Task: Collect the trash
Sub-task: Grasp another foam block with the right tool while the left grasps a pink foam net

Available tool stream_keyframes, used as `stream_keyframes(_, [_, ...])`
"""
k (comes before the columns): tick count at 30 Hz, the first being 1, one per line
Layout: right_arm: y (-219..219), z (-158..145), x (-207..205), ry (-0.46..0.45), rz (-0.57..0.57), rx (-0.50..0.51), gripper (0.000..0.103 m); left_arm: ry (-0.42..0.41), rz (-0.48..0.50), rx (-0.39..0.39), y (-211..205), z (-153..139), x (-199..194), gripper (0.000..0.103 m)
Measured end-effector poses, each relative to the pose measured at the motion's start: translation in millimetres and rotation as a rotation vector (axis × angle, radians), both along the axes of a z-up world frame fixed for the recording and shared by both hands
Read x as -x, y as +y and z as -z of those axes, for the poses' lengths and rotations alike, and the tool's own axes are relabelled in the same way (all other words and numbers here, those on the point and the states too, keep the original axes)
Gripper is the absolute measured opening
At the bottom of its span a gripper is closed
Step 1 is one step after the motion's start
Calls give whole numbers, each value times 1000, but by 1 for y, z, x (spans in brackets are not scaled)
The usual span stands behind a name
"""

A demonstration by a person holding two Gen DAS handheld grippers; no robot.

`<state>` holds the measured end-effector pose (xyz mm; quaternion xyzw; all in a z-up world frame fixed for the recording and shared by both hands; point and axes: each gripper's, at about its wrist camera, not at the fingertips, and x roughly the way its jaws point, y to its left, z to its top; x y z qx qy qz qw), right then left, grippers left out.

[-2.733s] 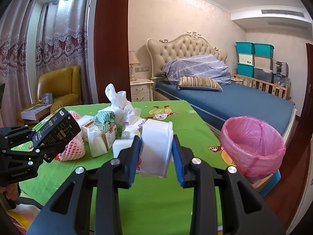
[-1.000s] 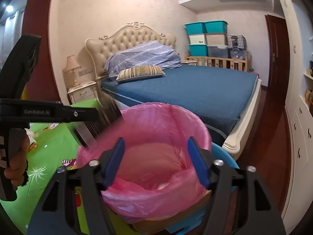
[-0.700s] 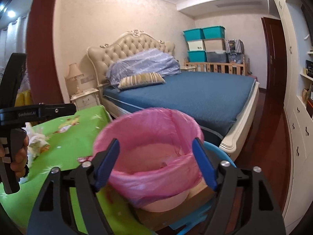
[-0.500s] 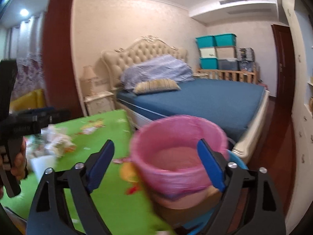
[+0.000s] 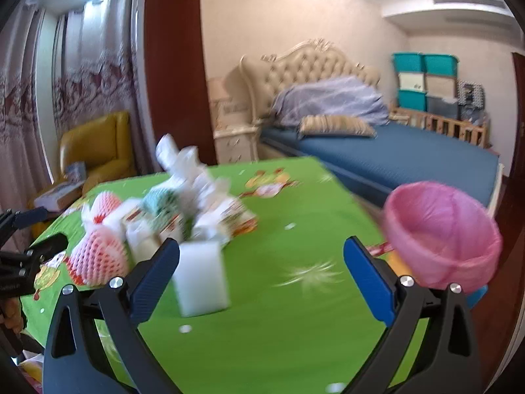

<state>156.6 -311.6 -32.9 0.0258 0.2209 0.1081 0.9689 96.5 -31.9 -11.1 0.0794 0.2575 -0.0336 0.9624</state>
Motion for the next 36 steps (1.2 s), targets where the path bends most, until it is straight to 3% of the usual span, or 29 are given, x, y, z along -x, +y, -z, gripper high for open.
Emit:
stream_keyframes(8, [58,24,-29,112,-45,102,97,102,-54,91,44,35,-6,84])
stream_keyframes(14, [74,37,-57,167,-28,135,96,113,-38,93,34,40,-15,84])
stream_keyframes(30, [90,48,-61,162,-66,208,69,156,-11,52,8,51,-33,82])
stream_keyframes(33, [91,49,-60,164,-90,209,55,165,-10,53,8,54,-35,77])
stream_keyframes(36, [93,49,-58,154,-106,218,52,171,-3,48,7,56,-35,72])
